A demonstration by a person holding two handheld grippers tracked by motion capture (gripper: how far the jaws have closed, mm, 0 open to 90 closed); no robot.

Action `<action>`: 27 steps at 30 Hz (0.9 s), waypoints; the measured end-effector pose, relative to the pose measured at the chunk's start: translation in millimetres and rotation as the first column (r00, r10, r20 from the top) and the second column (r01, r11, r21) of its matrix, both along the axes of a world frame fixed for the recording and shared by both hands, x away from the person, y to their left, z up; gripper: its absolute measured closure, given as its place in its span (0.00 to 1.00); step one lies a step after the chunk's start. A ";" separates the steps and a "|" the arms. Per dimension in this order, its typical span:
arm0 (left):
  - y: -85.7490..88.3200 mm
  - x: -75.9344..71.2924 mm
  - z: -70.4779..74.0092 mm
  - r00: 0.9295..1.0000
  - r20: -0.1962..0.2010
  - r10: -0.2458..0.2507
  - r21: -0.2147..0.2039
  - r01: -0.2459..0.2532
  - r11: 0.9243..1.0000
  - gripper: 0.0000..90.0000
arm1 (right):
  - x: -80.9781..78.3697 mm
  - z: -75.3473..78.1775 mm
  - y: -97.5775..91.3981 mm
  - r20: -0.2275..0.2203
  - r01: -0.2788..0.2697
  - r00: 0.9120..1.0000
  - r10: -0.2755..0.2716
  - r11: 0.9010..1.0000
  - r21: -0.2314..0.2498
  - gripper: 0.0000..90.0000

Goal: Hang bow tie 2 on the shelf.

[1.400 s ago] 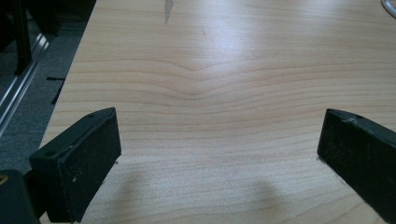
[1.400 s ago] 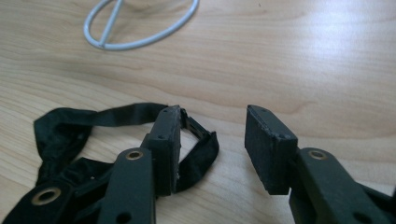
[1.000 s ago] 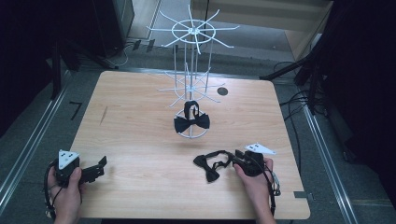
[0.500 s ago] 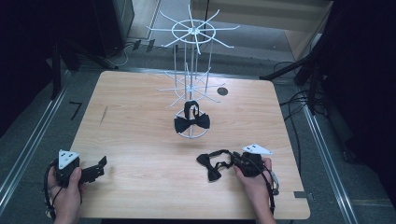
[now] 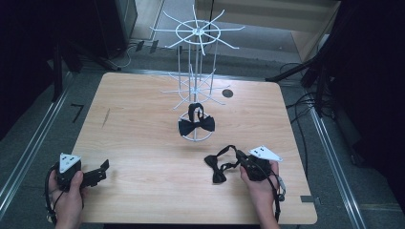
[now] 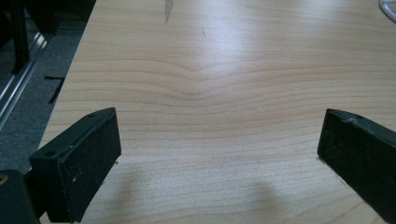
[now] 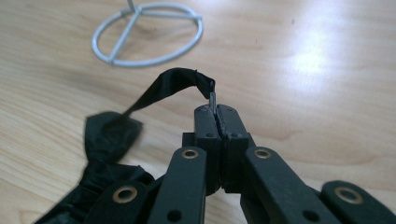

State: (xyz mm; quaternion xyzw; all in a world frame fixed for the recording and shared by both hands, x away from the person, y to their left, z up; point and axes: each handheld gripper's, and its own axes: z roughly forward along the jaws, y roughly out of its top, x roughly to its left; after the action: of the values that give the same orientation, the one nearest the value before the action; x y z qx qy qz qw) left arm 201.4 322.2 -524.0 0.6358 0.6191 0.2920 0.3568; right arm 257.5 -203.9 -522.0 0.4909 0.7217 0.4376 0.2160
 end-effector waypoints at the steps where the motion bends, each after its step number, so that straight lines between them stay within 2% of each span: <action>1: -0.1 0.1 -0.1 1.000 0.001 0.001 0.000 -0.001 1.000 0.00 | -1.2 2.3 0.4 0.013 0.001 1.000 -0.001 1.000 0.005 1.00; 5: -0.2 0.2 0.0 1.000 -0.001 0.001 0.002 -0.001 1.000 0.00 | -4.8 10.9 1.4 0.071 0.001 0.997 -0.002 1.000 0.008 1.00; 6: -0.2 0.3 0.0 1.000 -0.002 0.000 0.002 0.000 1.000 0.00 | -5.8 13.4 1.3 0.096 0.003 0.995 -0.004 1.000 0.009 1.00; 11: -0.2 0.3 0.0 1.000 -0.003 -0.001 0.003 0.001 1.000 0.00 | -8.4 21.9 -1.0 0.158 0.013 0.987 -0.015 1.000 0.016 1.00; 22: -0.8 0.8 -0.2 1.000 -0.006 0.000 0.007 0.000 1.000 0.00 | -5.3 40.3 -3.6 0.222 0.023 0.975 -0.033 0.999 0.048 1.00; 27: -0.8 1.0 -0.3 1.000 -0.008 -0.001 0.009 0.001 1.000 0.00 | -2.9 49.8 -4.7 0.250 0.009 0.968 -0.022 0.999 0.053 1.00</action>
State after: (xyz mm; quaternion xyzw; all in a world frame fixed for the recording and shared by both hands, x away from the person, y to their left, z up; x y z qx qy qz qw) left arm 202.4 321.4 -524.2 0.6389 0.6188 0.2921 0.3516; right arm 254.6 -208.6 -472.2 0.4427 0.6732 0.5128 0.2963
